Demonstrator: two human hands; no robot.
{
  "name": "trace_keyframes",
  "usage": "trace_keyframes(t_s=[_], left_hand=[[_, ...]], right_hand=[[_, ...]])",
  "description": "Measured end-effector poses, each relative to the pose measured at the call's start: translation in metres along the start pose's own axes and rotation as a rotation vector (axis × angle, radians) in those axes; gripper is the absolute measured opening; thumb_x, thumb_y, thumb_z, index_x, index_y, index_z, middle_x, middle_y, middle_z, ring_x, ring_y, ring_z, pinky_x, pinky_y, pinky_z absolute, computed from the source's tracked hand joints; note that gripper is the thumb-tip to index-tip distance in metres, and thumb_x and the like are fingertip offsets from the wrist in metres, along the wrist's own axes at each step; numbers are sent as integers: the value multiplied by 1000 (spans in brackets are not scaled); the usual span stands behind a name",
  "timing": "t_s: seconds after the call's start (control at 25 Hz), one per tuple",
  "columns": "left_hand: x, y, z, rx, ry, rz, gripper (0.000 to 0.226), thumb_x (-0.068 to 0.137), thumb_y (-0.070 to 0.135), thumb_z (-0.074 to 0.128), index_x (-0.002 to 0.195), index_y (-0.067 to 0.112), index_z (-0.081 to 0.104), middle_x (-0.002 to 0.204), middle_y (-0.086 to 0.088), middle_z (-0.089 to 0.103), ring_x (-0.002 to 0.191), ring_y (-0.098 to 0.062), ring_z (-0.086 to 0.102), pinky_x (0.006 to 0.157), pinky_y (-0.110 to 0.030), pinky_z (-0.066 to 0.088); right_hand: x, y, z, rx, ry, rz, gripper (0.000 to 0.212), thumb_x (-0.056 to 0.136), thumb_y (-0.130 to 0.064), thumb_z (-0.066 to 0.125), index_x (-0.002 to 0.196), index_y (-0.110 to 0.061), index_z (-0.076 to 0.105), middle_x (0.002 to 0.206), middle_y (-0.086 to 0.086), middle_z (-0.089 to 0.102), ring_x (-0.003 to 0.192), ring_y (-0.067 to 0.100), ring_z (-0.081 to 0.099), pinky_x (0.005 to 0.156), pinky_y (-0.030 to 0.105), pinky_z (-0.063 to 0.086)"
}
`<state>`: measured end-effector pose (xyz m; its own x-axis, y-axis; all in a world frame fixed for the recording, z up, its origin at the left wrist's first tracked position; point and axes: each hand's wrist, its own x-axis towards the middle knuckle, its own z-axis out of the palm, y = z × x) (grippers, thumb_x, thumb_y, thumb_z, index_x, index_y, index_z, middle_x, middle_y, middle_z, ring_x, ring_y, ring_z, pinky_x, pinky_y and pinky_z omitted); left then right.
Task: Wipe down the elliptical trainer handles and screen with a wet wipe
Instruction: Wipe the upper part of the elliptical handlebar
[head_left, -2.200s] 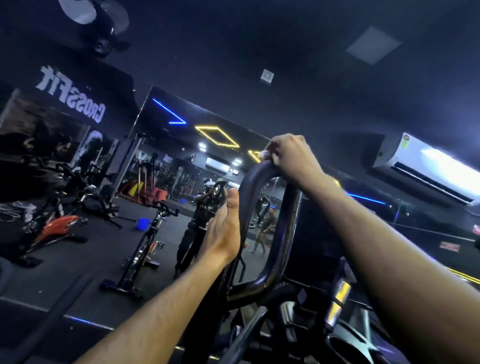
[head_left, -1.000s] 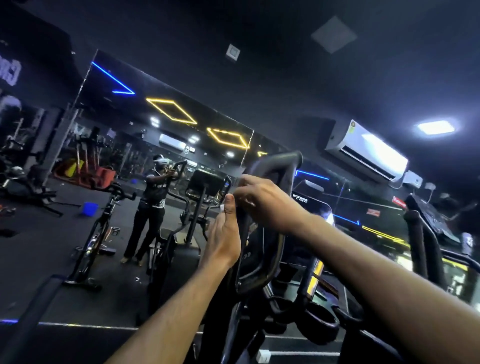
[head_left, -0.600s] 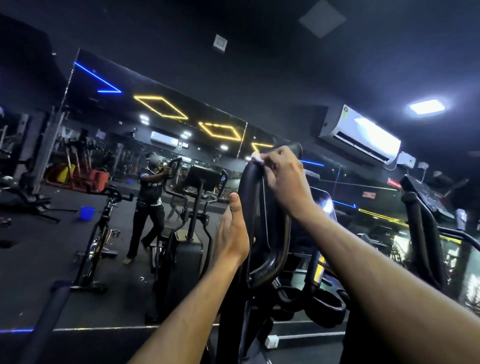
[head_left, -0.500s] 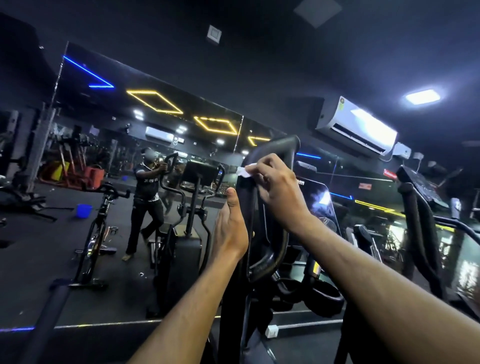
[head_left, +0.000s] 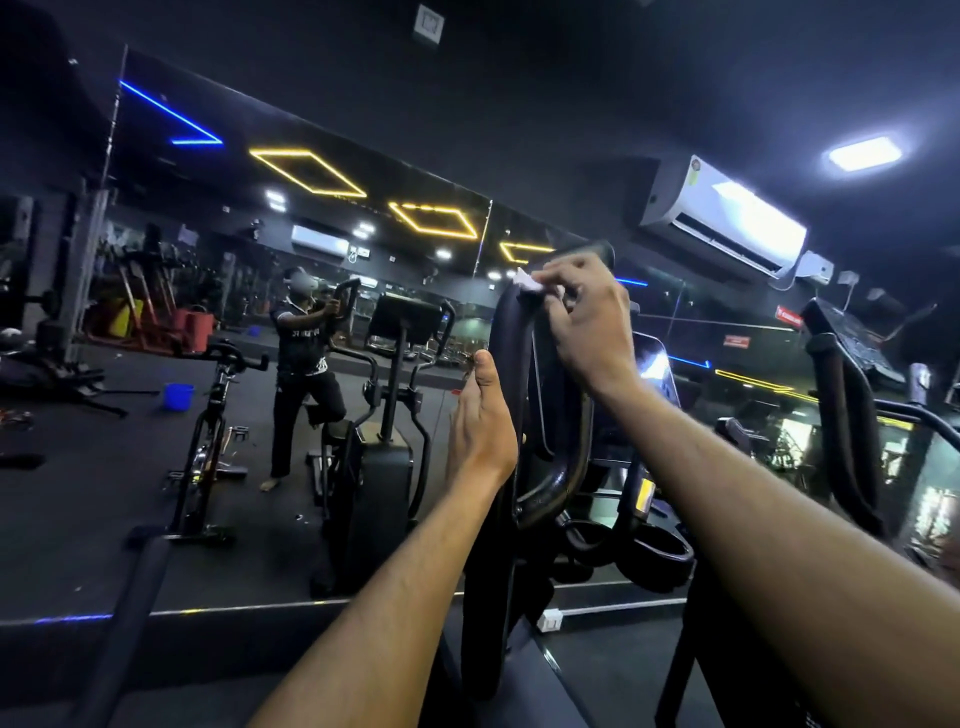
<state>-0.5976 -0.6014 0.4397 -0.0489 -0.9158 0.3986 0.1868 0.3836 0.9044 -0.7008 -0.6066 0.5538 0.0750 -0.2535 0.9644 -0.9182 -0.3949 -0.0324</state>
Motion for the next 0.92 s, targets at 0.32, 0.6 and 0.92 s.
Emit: trace_keyframes(t_s=[0.32,0.6,0.92], left_hand=[[11,-8,3,25,4,9,75,104,65,7,164,25,29,167,-4,36,154,-23,30,123,-44,22],[11,-10,2,35,-2,19,71,105,64,9,164,29,26,168,1,34,155,-21,29,123,-43,23],[11,-12,3,35,12,43,67,108,62,13,164,28,29,167,0,36,155,-20,30,121,-35,24]], right_hand=[[-46,5,-21,77,-172,-53,30,82,7,69,105,-11,78,99,-1,73,90,4,68,85,20,54],[-20,-3,13,82,117,121,27,85,2,66,101,-15,79,98,-5,72,88,5,66,87,18,53],[-72,7,3,123,21,11,26,81,3,64,98,-10,78,97,1,73,93,11,69,86,28,56]])
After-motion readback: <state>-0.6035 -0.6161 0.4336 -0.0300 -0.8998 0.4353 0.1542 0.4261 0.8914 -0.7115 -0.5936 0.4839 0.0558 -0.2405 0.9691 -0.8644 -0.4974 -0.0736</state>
